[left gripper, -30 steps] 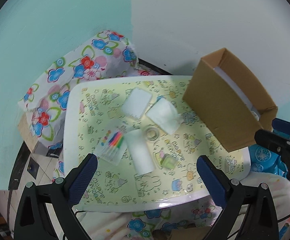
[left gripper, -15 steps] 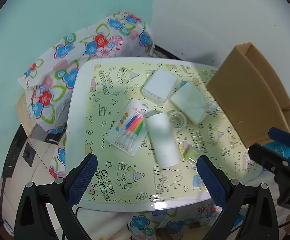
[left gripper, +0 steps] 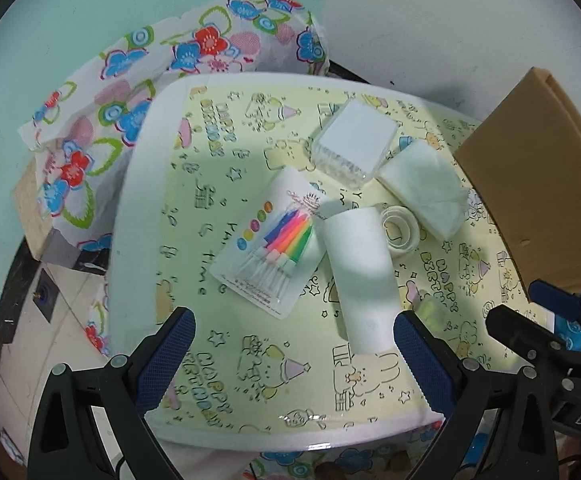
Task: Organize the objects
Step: 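Withdraw both open tools from the box back over the table, then grasp the green-lidded container with the right tool while the left tool nears the paper roll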
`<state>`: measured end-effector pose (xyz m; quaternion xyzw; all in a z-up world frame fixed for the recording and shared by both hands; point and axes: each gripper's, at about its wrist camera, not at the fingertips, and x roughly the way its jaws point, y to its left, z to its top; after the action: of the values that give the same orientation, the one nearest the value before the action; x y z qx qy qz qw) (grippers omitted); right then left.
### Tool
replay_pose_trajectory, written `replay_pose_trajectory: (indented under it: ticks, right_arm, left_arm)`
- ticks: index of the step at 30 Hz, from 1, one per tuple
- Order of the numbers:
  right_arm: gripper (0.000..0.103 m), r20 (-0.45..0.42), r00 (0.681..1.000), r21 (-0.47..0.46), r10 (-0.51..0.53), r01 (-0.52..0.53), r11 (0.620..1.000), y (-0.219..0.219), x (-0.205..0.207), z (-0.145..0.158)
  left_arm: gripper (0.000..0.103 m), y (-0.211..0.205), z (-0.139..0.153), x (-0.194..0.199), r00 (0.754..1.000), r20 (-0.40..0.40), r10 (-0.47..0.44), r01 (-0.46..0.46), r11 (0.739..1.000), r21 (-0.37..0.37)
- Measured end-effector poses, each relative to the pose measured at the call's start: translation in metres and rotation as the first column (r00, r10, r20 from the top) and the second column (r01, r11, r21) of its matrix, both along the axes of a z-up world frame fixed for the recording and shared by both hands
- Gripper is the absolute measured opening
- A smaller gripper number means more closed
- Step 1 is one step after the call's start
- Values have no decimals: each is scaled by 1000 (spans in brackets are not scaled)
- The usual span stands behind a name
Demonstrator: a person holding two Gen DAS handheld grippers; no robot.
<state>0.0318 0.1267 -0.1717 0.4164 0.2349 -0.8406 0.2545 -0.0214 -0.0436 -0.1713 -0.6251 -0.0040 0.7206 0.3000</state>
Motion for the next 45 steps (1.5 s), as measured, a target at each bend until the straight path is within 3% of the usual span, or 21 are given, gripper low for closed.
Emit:
replay_pose_trajectory:
  ticks: [7, 12, 17, 22, 29, 35, 45]
  right_arm:
    - [80, -97, 993, 61, 72, -66, 996, 2, -5, -23]
    - [80, -105, 989, 78, 108, -100, 992, -1, -6, -34]
    - [78, -107, 986, 97, 129, -119, 988, -3, -8, -43]
    - [54, -44, 992, 71, 118, -114, 991, -2, -17, -51]
    - [53, -6, 992, 34, 129, -129, 991, -1, -17, -53]
    - [53, -31, 984, 76, 173, -171, 982, -11, -10, -60]
    - [52, -29, 985, 48, 171, -169, 984, -15, -17, -60]
  left_arm:
    - [100, 12, -28, 2, 1000, 7, -24, 25, 998, -54]
    - [101, 17, -29, 1, 1000, 30, -8, 8, 1000, 1]
    - [100, 26, -23, 4, 999, -1, -35, 35, 999, -13]
    - [100, 38, -17, 10, 997, -32, -70, 69, 997, -37]
    - [100, 50, -18, 14, 996, -13, -90, 89, 995, -38]
    - [100, 62, -21, 19, 992, -27, -119, 117, 991, -64]
    - [100, 65, -32, 18, 993, -29, -116, 113, 990, -84]
